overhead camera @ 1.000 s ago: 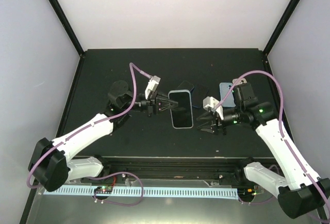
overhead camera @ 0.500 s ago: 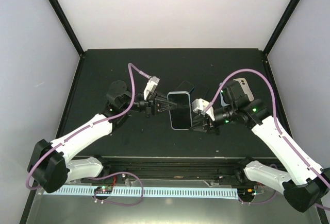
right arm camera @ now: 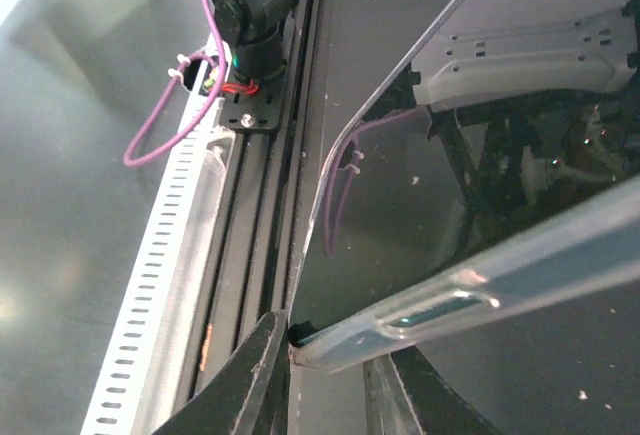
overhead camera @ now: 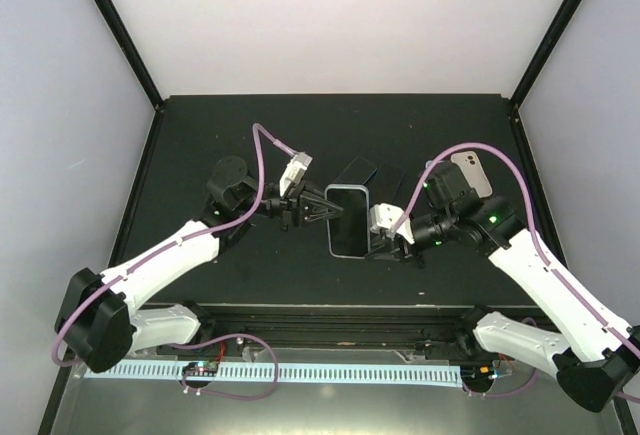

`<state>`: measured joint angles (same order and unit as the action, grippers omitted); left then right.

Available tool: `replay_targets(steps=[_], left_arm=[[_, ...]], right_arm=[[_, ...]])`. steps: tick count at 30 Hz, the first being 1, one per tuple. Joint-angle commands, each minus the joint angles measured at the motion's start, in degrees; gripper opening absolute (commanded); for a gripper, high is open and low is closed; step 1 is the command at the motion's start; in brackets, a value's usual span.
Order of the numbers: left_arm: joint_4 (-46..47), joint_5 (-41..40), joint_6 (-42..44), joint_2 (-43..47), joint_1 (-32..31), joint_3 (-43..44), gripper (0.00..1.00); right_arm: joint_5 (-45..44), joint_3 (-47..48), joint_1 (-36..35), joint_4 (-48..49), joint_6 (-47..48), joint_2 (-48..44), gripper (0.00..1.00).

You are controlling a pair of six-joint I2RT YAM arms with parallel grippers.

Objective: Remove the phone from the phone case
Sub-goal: Remove the phone case from the phone.

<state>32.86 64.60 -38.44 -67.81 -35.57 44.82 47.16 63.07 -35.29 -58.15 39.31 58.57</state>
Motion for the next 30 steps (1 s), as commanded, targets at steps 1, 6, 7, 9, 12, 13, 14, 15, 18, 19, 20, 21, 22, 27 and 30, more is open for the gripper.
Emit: replay_targets(steps=[1, 6, 7, 9, 12, 13, 14, 15, 18, 19, 20, 21, 22, 27, 30], left_arm=[[6.60, 5.63, -5.50, -0.38, -0.28, 3.37, 0.02], [6.57, 6.99, -5.57, -0.65, -1.27, 3.73, 0.02], [6.52, 7.15, -5.53, -0.71, -1.37, 3.78, 0.02], [6.30, 7.31, -5.43, -0.68, -1.55, 3.74, 0.02], [6.22, 7.71, -5.37, -0.82, -2.01, 3.89, 0.02], [6.25, 7.81, -5.36, -0.80, -2.10, 3.94, 0.02], [6.22, 7.87, -5.32, -0.68, -2.12, 3.89, 0.01], [6.12, 7.83, -5.18, -0.59, -2.10, 3.94, 0.02], [5.58, 7.74, -4.78, -0.41, -2.06, 3.96, 0.02], [5.61, 7.76, -4.83, -0.41, -2.09, 4.02, 0.02], [5.58, 7.82, -4.87, -0.55, -2.12, 3.98, 0.02], [5.52, 7.82, -4.89, -0.60, -2.19, 4.04, 0.02], [5.50, 7.82, -4.88, -0.73, -2.21, 3.98, 0.02], [4.38, 8.00, -4.18, -0.47, -2.61, 4.25, 0.02], [3.91, 8.13, -3.89, -0.65, -2.68, 4.45, 0.02]], right_arm=[[-11.11, -1.46, -2.04, 3.40, 4.99, -1.21, 0.20], [-15.49, -1.28, -2.18, 6.61, 5.78, -1.24, 0.20], [-16.13, -1.39, -2.23, 7.09, 6.04, -1.24, 0.20], [-17.35, -1.46, -2.24, 8.07, 5.73, -1.11, 0.19], [-18.25, -1.50, -2.23, 9.04, 5.54, -0.99, 0.19], [-18.36, -1.56, -2.22, 9.30, 5.62, -0.95, 0.19], [-18.60, -1.62, -2.17, 9.49, 5.68, -0.93, 0.19], [-18.81, -1.83, -2.23, 9.73, 5.63, -0.93, 0.19], [-18.96, -2.30, -2.19, 10.28, 5.47, -0.78, 0.19], [-18.76, -2.41, -2.18, 10.33, 5.45, -0.70, 0.19], [-18.61, -2.62, -2.19, 10.34, 5.50, -0.55, 0.19], [-18.52, -2.77, -2.17, 10.26, 5.74, -0.60, 0.19], [-18.62, -3.03, -2.17, 10.27, 6.17, -0.62, 0.19], [-20.14, -3.23, -2.20, 10.27, 7.48, -1.11, 0.22], [-20.21, -2.84, -2.22, 9.56, 8.16, -1.35, 0.23]])
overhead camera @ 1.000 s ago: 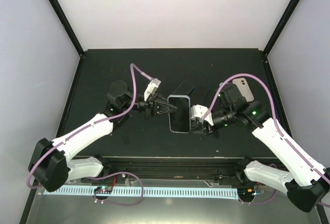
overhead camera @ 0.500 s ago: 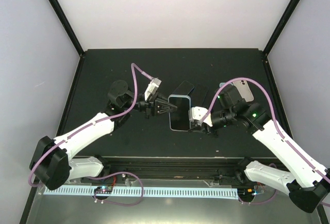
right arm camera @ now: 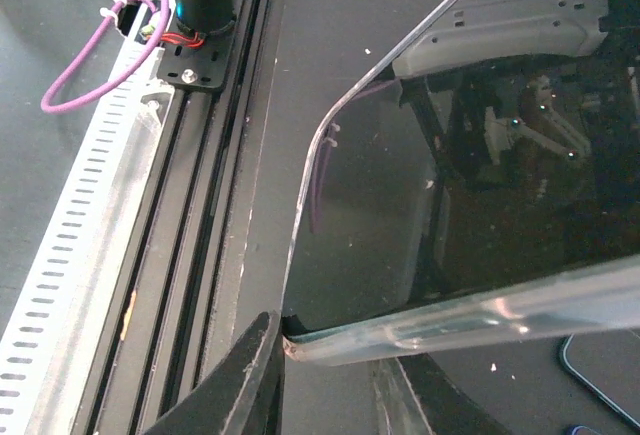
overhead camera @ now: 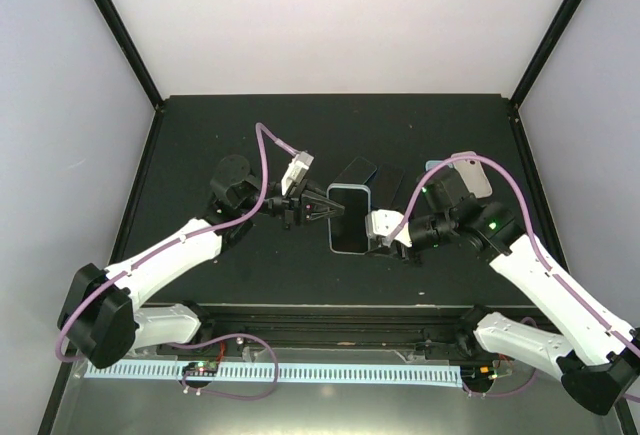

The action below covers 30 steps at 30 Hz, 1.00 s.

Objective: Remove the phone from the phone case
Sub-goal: Remove the phone case from the phone.

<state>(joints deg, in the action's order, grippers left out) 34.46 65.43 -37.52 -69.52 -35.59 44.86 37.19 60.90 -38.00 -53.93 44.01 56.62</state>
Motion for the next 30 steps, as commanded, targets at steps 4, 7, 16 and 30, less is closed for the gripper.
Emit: replay_targets(steps=[4, 7, 16, 30], left_arm=[[2.06, 7.56, -4.66, 0.92, -2.98, 4.33, 0.02], [1.91, 7.69, -4.72, 0.45, -3.03, 4.51, 0.02], [1.02, 7.78, -4.19, 0.26, -3.31, 4.68, 0.02], [0.26, 8.48, -3.54, 0.02, -3.76, 5.00, 0.02]], right_arm=[[-11.38, -1.01, 0.50, 5.93, 3.88, -0.05, 0.24], [-12.05, -0.83, 0.49, 5.78, 4.04, -0.32, 0.24], [-13.77, -1.18, 0.52, 6.20, 4.51, -0.90, 0.25], [-15.74, -1.85, 0.49, 6.58, 6.18, -1.21, 0.29]])
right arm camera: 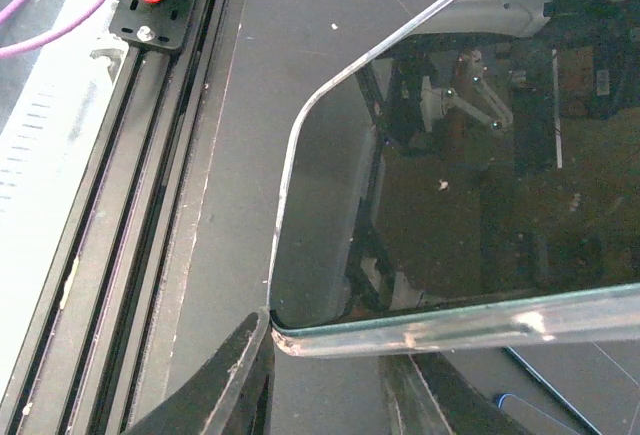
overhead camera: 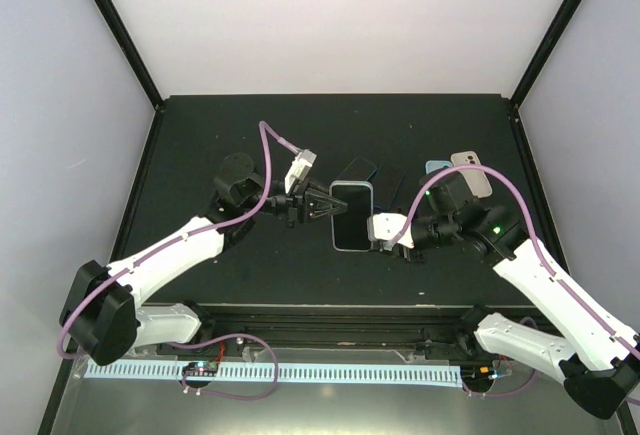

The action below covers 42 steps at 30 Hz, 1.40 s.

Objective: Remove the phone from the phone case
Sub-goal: Remove the phone case from the phone.

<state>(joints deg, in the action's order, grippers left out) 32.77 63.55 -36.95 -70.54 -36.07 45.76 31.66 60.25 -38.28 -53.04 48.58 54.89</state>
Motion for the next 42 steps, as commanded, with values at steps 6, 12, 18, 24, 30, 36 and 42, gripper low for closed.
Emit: replay_targets(steps=[6, 12, 18, 24, 30, 36, 42], left_arm=[[1.35, 10.63, -3.58, 1.07, -3.60, 4.21, 0.02], [1.05, 10.98, -3.41, 1.00, -4.00, 4.26, 0.01], [-0.02, 10.45, -2.65, 0.84, -4.09, 4.52, 0.02], [-7.91, 5.37, 2.72, 2.16, -2.23, 5.53, 0.02], [-5.39, -1.87, 1.48, 5.89, 2.38, 2.82, 0.02], [-5.03, -6.30, 2.14, 7.34, 4.78, 1.06, 0.02], [1.31, -2.97, -0.71, 7.59, 5.23, -0.34, 0.02]], right_arm=[[-11.21, -1.67, 0.76, 5.53, 3.44, 0.38, 0.31], [-13.43, -2.48, 0.80, 8.18, 2.15, 0.09, 0.30], [-12.18, -2.50, 0.78, 8.56, -0.70, -0.72, 0.29], [-9.84, -3.21, 0.95, 4.31, -4.62, -5.61, 0.32], [-6.14, -4.58, 1.03, 4.54, -14.31, -9.54, 0.43], [-1.78, -5.30, 5.45, 13.26, -29.32, -8.03, 0.49], [13.63, -8.30, 11.12, 18.21, -32.99, -2.57, 0.48]])
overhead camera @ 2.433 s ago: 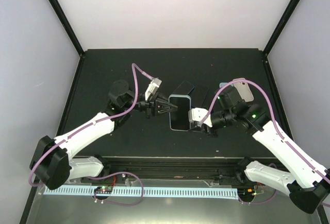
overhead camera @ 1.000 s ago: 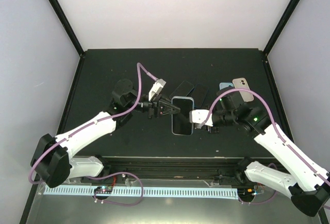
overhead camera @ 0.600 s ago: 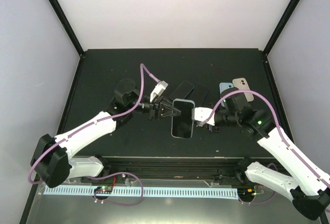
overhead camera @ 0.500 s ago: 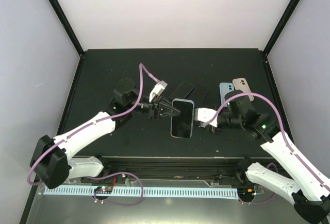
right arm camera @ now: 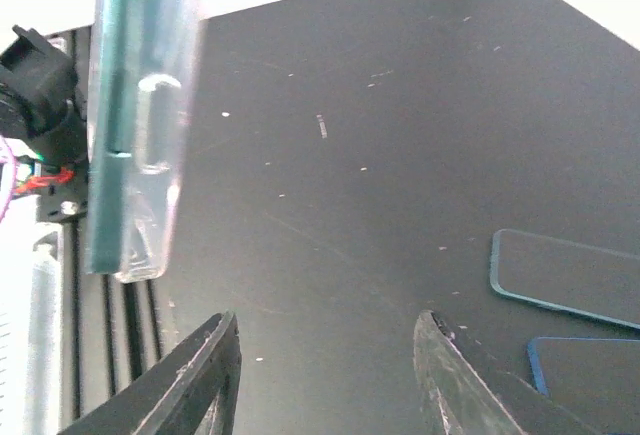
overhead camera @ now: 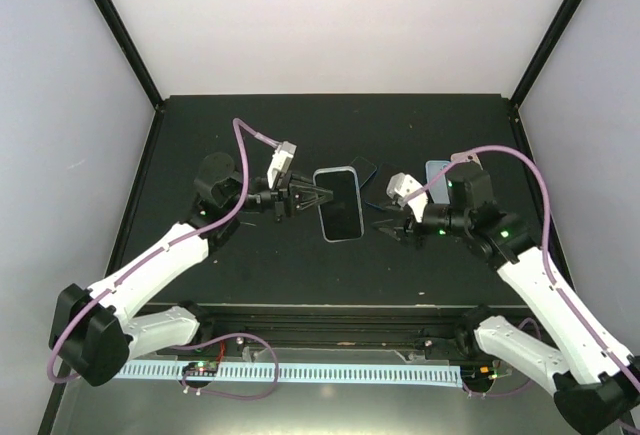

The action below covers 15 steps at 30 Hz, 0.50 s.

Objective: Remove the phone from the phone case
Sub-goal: Remove the phone case from the phone.

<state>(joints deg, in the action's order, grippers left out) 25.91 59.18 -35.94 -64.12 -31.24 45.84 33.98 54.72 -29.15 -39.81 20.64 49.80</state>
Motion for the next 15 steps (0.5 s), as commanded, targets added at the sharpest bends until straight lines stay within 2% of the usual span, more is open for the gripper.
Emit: replay_targets(steps=[1, 8, 15], left_arm=[[8.32, 1.50, -1.77, 1.38, 0.41, -0.47, 0.02], [12.36, 4.46, -5.62, -0.25, 0.42, -0.19, 0.01], [12.81, 4.51, -6.77, -1.77, 0.25, -0.30, 0.02]], right_arm=[[13.60, -3.97, 2.23, 5.28, -4.11, 3.07, 0.48], [23.22, -10.03, 2.34, 6.32, 1.59, 3.49, 0.48], [23.49, -9.48, 2.34, 7.29, -0.44, 3.35, 0.45]])
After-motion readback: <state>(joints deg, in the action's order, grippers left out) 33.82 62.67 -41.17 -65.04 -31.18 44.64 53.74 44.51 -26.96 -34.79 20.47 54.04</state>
